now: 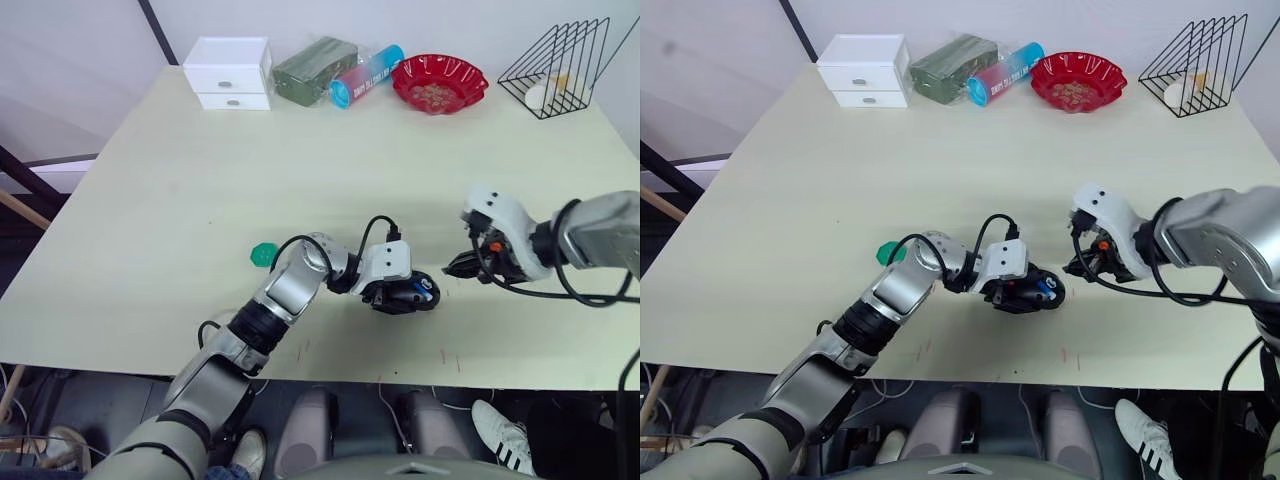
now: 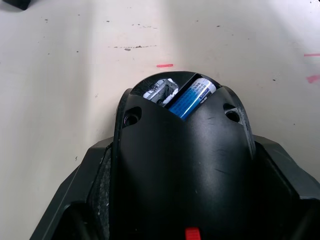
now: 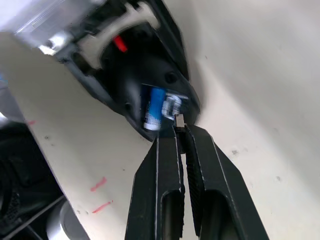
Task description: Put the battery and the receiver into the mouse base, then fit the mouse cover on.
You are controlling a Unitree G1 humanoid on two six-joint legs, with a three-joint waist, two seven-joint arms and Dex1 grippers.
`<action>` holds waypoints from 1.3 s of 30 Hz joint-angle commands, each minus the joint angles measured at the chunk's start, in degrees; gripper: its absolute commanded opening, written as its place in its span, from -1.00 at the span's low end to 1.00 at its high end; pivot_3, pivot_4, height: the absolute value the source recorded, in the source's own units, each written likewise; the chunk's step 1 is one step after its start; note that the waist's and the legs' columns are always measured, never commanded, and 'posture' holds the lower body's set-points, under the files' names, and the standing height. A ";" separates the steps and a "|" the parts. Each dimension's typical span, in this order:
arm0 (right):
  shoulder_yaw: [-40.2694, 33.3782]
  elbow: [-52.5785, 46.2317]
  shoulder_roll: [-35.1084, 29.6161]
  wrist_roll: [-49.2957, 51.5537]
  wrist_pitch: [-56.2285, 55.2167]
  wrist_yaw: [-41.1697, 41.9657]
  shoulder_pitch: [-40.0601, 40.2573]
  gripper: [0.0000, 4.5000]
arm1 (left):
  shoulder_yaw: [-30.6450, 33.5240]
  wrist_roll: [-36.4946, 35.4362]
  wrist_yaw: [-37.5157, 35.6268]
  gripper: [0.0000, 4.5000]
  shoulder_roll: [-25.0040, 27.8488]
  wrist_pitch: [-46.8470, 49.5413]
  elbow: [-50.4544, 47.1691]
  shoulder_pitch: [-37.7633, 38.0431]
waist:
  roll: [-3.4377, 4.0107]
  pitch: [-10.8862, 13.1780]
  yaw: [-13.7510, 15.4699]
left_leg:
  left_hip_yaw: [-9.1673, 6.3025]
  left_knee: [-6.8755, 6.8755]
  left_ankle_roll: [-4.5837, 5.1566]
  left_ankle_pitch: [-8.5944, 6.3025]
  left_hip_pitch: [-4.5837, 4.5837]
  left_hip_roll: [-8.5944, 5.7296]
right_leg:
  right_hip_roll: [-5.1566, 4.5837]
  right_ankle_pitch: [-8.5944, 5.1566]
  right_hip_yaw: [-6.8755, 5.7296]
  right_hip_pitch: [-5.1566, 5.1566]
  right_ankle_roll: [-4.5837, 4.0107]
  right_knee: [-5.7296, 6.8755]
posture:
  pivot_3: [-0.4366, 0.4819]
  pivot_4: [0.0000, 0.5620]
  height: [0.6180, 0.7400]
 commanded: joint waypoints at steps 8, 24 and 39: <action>11.38 10.31 -0.76 17.31 0.35 -16.52 -10.42 -1.00 | -2.53 1.97 -0.41 0.33 -1.79 -3.14 3.72 -0.81 | 0.00 0.00 -0.04 | 0.00 0.00 0.00 0.00 -0.01 0.01 | -0.01 0.00 0.00 -0.01 0.00 -0.01 | -0.05 -0.47 1.00; 18.63 21.96 2.45 43.56 0.35 -41.71 -17.84 -1.00 | -2.62 2.79 0.05 0.33 -2.45 -3.58 4.99 -0.54 | 0.00 0.00 -0.05 | 0.00 0.00 0.01 -0.01 -0.07 0.07 | -0.05 0.00 -0.03 -0.01 0.00 -0.03 | -0.05 -0.47 1.00; 18.51 25.31 3.91 55.22 -0.05 -57.61 -16.50 -1.00 | -3.00 2.86 -0.92 0.33 -1.93 -4.05 6.49 -0.99 | 0.00 0.00 -0.19 | -0.01 -0.02 0.03 0.00 -0.09 0.09 | -0.05 0.00 -0.05 -0.02 0.00 -0.03 | -0.05 -0.47 1.00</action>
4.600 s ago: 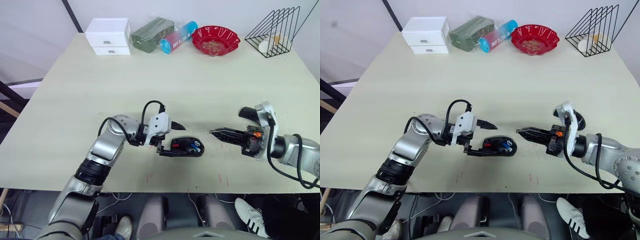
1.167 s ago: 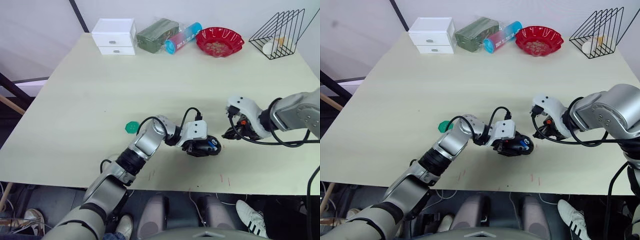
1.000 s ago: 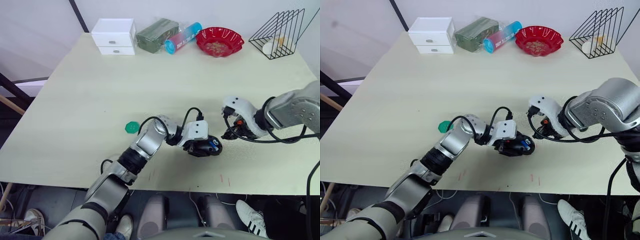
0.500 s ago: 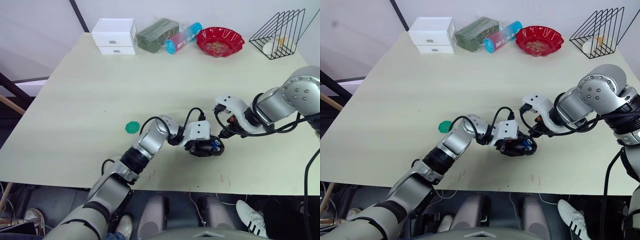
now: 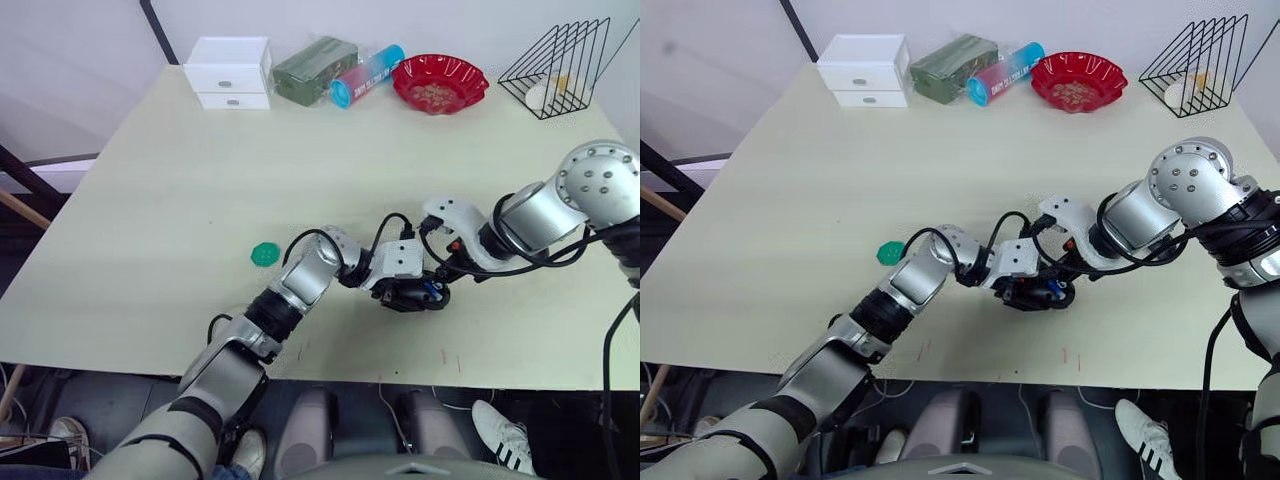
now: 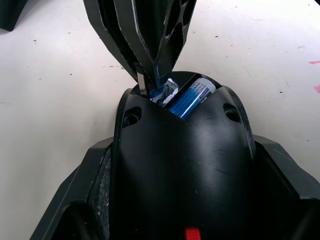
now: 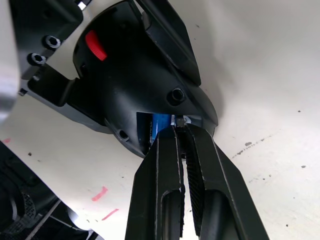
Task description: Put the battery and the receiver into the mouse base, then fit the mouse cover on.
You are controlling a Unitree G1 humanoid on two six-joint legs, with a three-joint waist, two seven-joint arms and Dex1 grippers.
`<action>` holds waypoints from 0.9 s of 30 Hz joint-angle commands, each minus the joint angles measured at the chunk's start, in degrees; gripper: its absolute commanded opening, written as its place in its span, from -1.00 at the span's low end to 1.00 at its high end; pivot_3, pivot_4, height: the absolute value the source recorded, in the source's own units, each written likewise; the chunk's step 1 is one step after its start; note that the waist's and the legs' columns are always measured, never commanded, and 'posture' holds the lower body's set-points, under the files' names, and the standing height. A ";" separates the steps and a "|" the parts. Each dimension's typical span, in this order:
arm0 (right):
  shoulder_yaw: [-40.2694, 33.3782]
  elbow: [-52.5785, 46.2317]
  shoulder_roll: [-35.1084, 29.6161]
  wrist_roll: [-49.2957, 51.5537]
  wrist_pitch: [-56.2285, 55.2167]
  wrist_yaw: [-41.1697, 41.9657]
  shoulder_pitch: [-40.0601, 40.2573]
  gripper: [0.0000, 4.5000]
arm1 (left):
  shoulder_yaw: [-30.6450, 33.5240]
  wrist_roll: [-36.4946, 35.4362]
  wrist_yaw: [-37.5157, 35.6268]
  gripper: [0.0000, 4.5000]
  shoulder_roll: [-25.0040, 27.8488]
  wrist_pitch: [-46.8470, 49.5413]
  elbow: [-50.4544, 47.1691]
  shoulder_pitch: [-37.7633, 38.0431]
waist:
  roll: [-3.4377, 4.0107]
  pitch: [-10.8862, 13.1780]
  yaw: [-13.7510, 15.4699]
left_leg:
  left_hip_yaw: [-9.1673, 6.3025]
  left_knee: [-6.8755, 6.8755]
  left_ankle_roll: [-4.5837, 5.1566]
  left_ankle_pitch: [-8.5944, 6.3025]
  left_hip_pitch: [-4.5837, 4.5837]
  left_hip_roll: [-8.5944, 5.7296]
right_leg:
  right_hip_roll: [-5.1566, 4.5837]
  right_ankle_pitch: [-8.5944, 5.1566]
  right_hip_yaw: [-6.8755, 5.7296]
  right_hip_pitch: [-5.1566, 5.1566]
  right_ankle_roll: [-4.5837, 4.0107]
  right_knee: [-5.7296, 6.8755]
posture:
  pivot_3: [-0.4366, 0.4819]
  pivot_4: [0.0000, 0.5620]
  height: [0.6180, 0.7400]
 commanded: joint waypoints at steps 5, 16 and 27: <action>-0.14 0.05 -1.02 6.73 -1.67 -5.96 0.19 -1.00 | -2.24 1.93 0.21 0.33 0.47 0.18 -0.02 2.25 | 0.00 0.00 0.02 | 0.00 -0.04 0.00 0.00 -0.02 0.03 | 0.00 0.00 -0.02 -0.01 -0.01 -0.06 | -0.05 -0.47 1.00; 2.57 -0.72 -2.93 12.30 -4.58 -11.12 0.56 -1.00 | -2.30 2.00 0.45 0.33 -0.44 0.10 1.18 1.66 | 0.00 0.00 0.09 | -0.01 -0.04 0.01 -0.01 -0.04 0.03 | -0.02 -0.01 -0.04 0.00 0.00 -0.11 | -0.05 -0.47 1.00; 4.14 -2.55 -4.45 13.87 -6.70 -12.89 1.76 -1.00 | -2.47 2.34 0.68 0.33 -1.25 -0.90 3.30 0.99 | 0.00 0.00 0.19 | -0.04 -0.04 0.02 -0.01 -0.06 0.03 | -0.07 0.00 -0.09 0.01 0.00 -0.14 | -0.05 -0.47 1.00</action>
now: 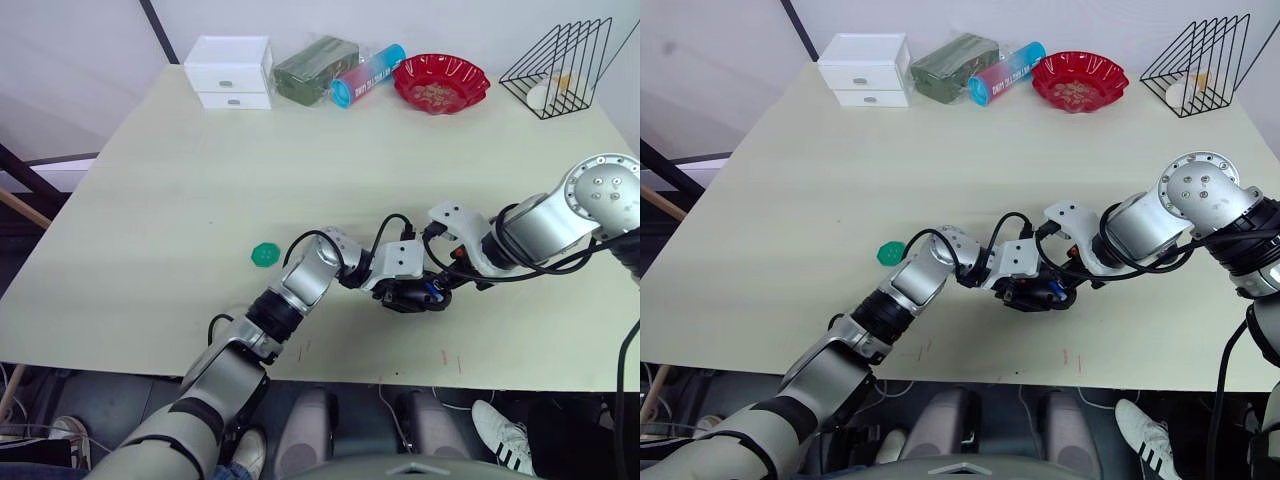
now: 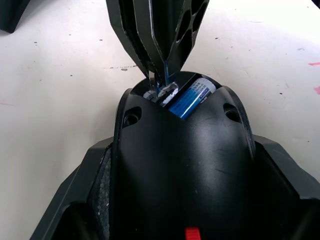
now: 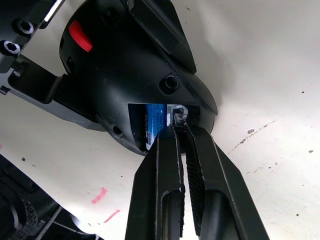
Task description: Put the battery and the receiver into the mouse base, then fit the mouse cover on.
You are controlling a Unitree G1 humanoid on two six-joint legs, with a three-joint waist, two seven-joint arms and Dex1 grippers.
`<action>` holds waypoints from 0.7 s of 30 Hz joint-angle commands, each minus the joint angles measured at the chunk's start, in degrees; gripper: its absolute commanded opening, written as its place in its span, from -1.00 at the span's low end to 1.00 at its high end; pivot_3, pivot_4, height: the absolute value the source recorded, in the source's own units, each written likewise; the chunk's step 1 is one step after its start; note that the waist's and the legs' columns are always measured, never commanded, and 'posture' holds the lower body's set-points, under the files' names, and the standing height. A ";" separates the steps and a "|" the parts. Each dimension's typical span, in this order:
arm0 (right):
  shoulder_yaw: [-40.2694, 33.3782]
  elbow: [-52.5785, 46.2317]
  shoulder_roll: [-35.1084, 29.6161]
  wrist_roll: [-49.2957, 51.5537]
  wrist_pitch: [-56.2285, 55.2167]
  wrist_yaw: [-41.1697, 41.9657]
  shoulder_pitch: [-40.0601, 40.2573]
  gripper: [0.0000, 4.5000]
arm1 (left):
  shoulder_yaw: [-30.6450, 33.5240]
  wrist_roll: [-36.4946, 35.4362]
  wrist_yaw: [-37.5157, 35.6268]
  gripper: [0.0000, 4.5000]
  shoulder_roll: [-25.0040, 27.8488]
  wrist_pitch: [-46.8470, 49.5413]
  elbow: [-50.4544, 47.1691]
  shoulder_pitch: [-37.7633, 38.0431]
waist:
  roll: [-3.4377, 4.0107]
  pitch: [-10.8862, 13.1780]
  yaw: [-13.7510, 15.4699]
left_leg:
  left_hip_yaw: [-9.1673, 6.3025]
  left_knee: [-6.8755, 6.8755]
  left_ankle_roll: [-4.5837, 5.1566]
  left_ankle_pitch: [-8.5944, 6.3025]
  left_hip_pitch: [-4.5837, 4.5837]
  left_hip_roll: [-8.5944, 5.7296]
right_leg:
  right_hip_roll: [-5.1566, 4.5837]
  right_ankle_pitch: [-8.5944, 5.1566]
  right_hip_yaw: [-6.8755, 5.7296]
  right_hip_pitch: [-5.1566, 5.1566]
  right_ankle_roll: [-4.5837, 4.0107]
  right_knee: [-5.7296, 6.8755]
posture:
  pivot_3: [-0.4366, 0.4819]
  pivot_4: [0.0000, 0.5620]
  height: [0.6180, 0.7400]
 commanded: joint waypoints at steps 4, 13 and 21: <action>0.04 -1.18 -1.00 1.04 -0.66 -0.52 0.17 -1.00 | -2.64 2.63 0.42 0.33 1.10 0.31 1.29 2.63 | 0.00 0.00 -0.01 | 0.00 0.00 0.00 0.00 -0.01 0.00 | -0.02 0.00 0.00 0.00 0.00 -0.04 | -0.05 -0.47 1.00; 0.87 -0.13 -0.81 1.03 -0.08 -0.87 0.06 -1.00 | -2.49 2.53 1.42 0.33 0.40 0.78 1.45 2.55 | 0.00 -0.01 -0.01 | -0.01 -0.04 0.01 -0.01 -0.01 0.01 | -0.02 0.00 -0.02 0.01 0.00 -0.10 | -0.05 -0.47 1.00; 1.61 3.22 1.19 1.04 0.01 -0.86 -0.59 -1.00 | -2.69 2.87 1.60 0.33 0.47 0.55 1.39 2.54 | -0.02 -0.07 -0.03 | -0.01 -0.04 0.01 -0.01 -0.01 0.01 | -0.02 0.00 -0.02 0.03 0.00 -0.11 | -0.05 -0.47 1.00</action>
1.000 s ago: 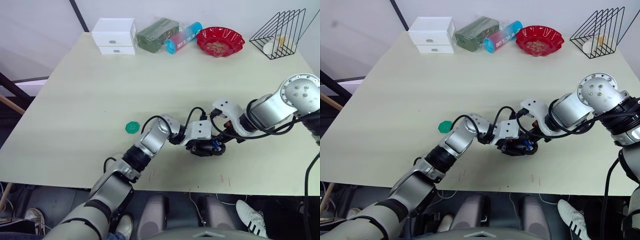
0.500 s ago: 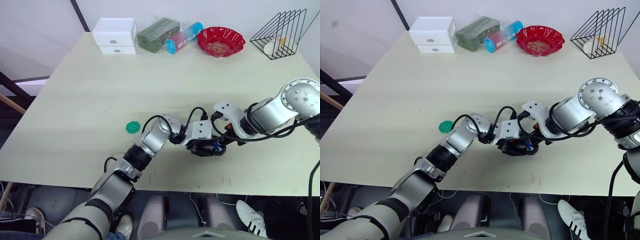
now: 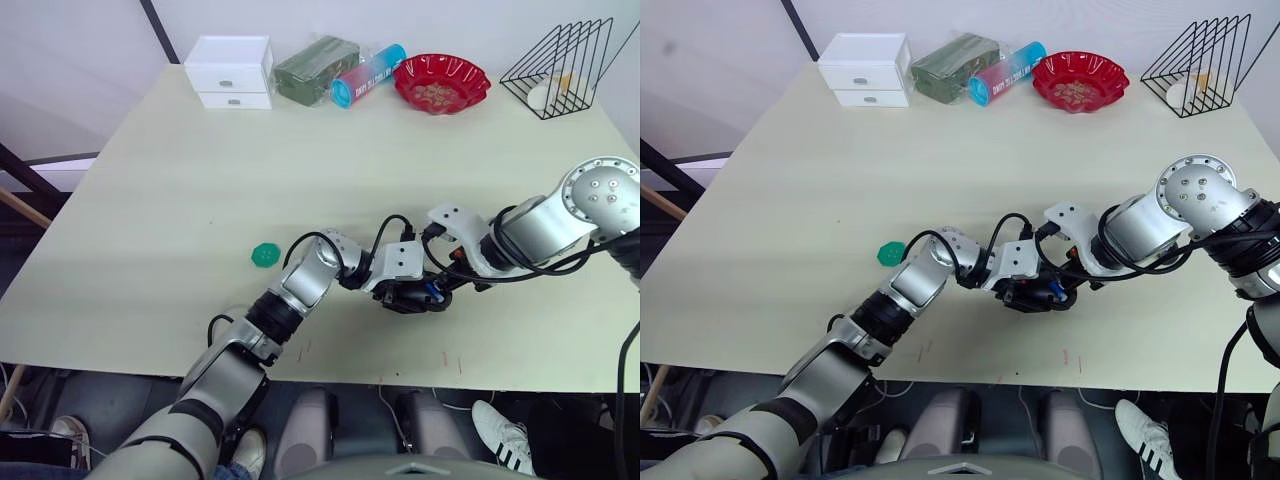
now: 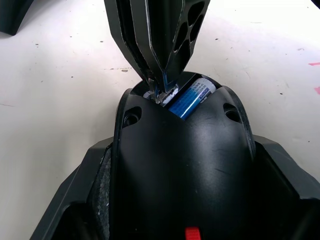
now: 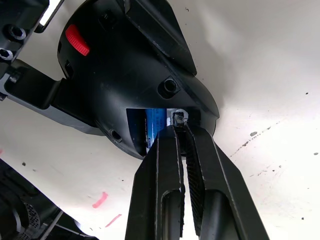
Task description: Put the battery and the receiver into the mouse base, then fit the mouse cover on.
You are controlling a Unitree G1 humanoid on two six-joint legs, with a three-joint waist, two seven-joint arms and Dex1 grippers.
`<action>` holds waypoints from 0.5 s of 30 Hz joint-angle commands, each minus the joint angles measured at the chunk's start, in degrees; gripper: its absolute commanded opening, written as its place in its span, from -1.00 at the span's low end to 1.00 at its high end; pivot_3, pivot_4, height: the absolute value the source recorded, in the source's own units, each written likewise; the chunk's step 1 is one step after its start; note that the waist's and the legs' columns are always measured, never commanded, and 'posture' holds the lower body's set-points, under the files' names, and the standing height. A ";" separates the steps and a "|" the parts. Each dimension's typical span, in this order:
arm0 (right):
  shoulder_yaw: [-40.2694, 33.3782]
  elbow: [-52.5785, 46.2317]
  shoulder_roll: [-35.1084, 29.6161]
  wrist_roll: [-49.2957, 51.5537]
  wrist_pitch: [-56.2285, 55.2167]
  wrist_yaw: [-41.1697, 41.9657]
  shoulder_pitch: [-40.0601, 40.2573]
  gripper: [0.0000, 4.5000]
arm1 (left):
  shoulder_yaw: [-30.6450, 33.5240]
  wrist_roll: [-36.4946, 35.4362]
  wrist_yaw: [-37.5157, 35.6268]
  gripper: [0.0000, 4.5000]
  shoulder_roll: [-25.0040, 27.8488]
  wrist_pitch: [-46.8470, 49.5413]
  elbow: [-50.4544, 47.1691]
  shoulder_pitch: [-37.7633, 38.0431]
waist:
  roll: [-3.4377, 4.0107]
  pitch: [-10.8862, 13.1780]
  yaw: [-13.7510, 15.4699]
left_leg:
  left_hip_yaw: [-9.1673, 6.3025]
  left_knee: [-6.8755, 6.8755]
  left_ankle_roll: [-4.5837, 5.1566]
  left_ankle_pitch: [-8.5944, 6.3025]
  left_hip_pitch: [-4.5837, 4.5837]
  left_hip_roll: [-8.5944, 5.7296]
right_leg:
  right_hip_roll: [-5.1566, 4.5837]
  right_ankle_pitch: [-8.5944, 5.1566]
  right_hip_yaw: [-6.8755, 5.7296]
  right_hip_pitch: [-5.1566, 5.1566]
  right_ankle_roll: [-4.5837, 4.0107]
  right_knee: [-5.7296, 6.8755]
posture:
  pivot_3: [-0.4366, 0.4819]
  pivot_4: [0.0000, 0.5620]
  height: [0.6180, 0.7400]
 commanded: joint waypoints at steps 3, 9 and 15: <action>1.53 2.96 2.17 0.27 0.48 -1.24 -1.22 -1.00 | -2.77 2.87 1.32 0.33 -0.09 0.86 1.79 2.10 | -0.06 -0.18 -0.10 | 0.00 0.00 0.00 0.00 0.02 0.00 | 0.00 0.00 0.00 0.01 0.00 0.00 | -0.05 -0.47 1.00; 2.02 3.20 2.58 0.27 0.32 -2.69 -0.49 -1.00 | -2.68 2.91 1.85 0.33 -0.31 1.09 1.99 2.00 | -0.16 -0.42 -0.09 | -0.01 0.00 0.00 0.00 0.07 0.03 | 0.01 0.00 -0.01 0.06 0.00 0.01 | -0.05 -0.47 1.00; 1.79 3.92 4.05 0.27 -0.18 -3.83 -0.24 -1.00 | -2.48 2.94 2.49 0.33 -1.92 2.36 3.45 0.30 | -0.23 -0.62 -0.07 | -0.02 0.00 0.00 0.00 0.08 0.03 | 0.01 0.00 -0.01 0.07 0.00 0.01 | -0.05 -0.47 1.00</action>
